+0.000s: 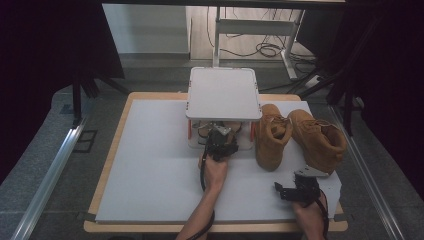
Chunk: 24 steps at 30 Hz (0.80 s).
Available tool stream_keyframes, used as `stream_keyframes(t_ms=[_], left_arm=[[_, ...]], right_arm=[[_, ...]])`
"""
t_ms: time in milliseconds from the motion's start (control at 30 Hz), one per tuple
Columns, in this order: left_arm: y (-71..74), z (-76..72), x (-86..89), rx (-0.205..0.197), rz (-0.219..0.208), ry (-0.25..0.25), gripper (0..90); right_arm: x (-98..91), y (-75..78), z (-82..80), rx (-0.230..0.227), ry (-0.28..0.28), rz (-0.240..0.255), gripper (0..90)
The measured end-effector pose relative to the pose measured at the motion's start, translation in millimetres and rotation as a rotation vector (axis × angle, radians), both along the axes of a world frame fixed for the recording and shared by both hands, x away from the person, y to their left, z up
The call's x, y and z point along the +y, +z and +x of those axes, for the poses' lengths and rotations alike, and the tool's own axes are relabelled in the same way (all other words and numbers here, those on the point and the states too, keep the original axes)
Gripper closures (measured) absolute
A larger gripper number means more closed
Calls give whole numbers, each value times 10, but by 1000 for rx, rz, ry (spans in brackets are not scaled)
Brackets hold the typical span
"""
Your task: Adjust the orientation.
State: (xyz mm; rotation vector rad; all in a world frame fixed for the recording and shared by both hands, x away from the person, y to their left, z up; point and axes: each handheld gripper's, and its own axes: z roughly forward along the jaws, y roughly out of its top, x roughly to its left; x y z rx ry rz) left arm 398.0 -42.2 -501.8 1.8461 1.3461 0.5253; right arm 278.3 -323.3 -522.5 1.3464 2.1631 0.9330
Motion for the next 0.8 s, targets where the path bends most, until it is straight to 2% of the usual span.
stream_keyframes(t_ms=[100, 133, 233, 400, 600, 667, 733, 767, 800], left_arm=[[-10, 36, -28, 5, 0, 13, 390], [-13, 51, -33, 3, 13, 7, 390], [-44, 80, -79, 5, 7, 14, 390], [-71, 106, -129, -9, 13, 24, 388], [-79, 132, -122, 10, 13, 8, 380], [-68, 132, -112, 23, -10, -8, 347], [-43, 113, -101, 27, -14, -16, 329], [-36, 99, -96, 28, -14, -20, 313], [-16, 53, -83, 21, 5, -21, 308]], right_arm=[[0, 0, 0, 0, 0, 0, 102], [0, 0, 0, 0, 0, 0, 102], [0, 0, 0, 0, 0, 0, 102], [-1, 0, 0, 0, 1, 0, 102], [0, 0, 0, 0, 1, 0, 102], [0, 0, 0, 0, 1, -1, 102], [0, 0, 0, 0, 1, 0, 102], [0, 0, 0, 0, 1, 0, 102], [0, 0, 0, 0, 1, 0, 102]])
